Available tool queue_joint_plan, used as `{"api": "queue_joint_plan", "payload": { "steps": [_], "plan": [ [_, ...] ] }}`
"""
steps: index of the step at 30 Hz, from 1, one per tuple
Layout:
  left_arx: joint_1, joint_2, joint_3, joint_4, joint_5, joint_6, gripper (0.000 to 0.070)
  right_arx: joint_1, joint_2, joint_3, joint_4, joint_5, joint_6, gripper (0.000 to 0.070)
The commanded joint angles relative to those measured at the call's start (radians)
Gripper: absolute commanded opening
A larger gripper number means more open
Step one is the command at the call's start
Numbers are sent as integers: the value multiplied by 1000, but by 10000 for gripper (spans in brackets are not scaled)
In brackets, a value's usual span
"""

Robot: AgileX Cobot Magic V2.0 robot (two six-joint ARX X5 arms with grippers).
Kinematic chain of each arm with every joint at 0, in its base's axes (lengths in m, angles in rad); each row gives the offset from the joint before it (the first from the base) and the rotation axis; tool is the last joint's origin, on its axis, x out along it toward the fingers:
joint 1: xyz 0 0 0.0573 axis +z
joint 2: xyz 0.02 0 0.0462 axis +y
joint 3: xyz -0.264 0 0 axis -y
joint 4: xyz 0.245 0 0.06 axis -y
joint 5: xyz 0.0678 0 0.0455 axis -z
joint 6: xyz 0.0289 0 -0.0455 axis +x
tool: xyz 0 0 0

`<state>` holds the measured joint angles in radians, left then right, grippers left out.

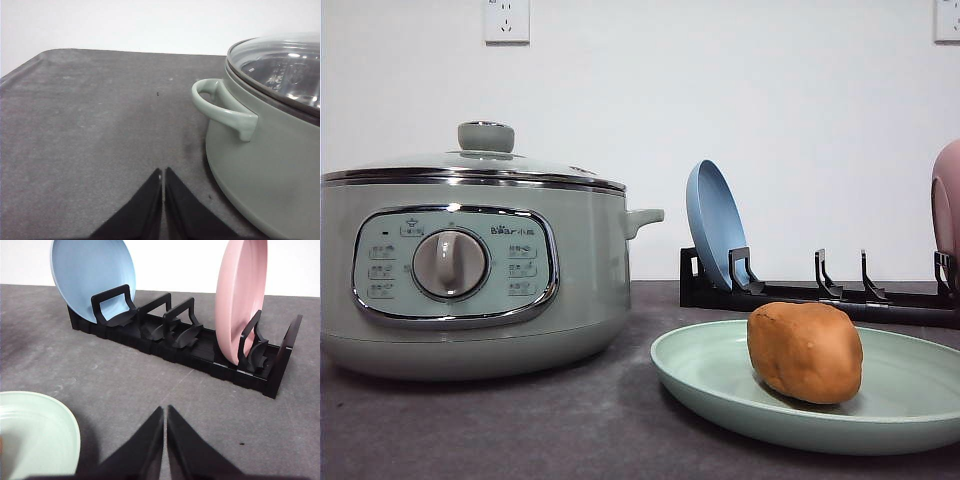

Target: Transfer potato from steamer to green plate

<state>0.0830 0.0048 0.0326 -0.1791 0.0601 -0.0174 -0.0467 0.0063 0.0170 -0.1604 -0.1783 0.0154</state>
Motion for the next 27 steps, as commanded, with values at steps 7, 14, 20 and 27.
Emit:
{"api": "queue_joint_plan", "payload": {
  "steps": [7, 14, 20, 27],
  "plan": [
    [1, -2, -20, -7, 11, -2, 0, -2, -3, -5, 3, 3, 8, 0],
    [1, -2, -20, -7, 11, -2, 0, -2, -3, -5, 3, 3, 8, 0],
    [1, -2, -20, -7, 11, -2, 0, -2, -3, -5, 3, 3, 8, 0],
    [1, -2, -20, -7, 11, -2, 0, -2, -3, -5, 3, 3, 8, 0]
  ]
}}
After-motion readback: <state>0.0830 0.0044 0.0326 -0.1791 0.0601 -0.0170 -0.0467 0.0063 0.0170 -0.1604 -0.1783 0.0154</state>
